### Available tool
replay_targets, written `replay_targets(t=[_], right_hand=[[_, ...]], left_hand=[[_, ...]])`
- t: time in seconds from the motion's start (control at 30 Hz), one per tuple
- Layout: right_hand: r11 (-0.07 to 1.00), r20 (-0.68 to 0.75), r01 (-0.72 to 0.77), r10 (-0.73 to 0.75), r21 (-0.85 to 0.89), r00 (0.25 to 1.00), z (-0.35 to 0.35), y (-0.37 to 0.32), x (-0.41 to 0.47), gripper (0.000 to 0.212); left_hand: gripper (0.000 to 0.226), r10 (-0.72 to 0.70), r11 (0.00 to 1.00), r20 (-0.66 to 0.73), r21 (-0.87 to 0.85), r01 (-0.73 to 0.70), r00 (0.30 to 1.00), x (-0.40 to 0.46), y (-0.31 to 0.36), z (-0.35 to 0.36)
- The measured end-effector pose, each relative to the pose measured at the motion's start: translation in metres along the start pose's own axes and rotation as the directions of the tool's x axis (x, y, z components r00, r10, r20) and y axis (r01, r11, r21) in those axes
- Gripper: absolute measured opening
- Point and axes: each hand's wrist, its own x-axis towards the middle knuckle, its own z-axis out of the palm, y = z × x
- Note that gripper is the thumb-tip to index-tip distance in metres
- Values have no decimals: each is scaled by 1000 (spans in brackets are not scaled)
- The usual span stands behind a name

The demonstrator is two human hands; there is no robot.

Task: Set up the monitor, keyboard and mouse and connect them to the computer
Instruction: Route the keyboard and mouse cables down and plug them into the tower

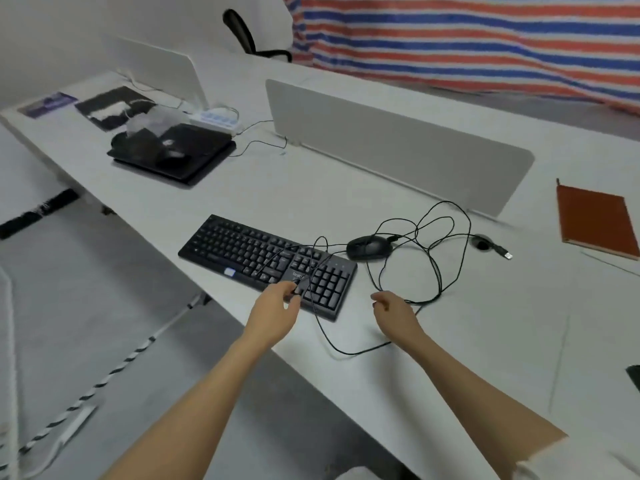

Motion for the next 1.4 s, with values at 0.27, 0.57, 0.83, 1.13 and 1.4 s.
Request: replay_targets(t=[0.27, 0.57, 0.83, 1.13, 1.4], right_hand=[[955, -119, 10, -47, -295, 992, 1, -5, 91, 42], [501, 54, 272, -407, -822, 912, -25, -35, 209, 22], [598, 227, 95, 149, -796, 963, -29, -46, 234, 62], [628, 74, 34, 39, -777, 996, -19, -35, 232, 65], [960, -440, -55, 176, 275, 881, -66, -74, 197, 48]], left_hand=[[38, 154, 978, 130, 121, -170, 979, 124, 0, 28], [42, 207, 836, 465, 373, -403, 861, 262, 12, 66], [20, 155, 919, 689, 163, -360, 708, 285, -2, 80], [15, 253, 954, 595, -23, -298, 763, 280, 2, 62], [15, 267, 934, 259, -308, -183, 928, 266, 38, 38]])
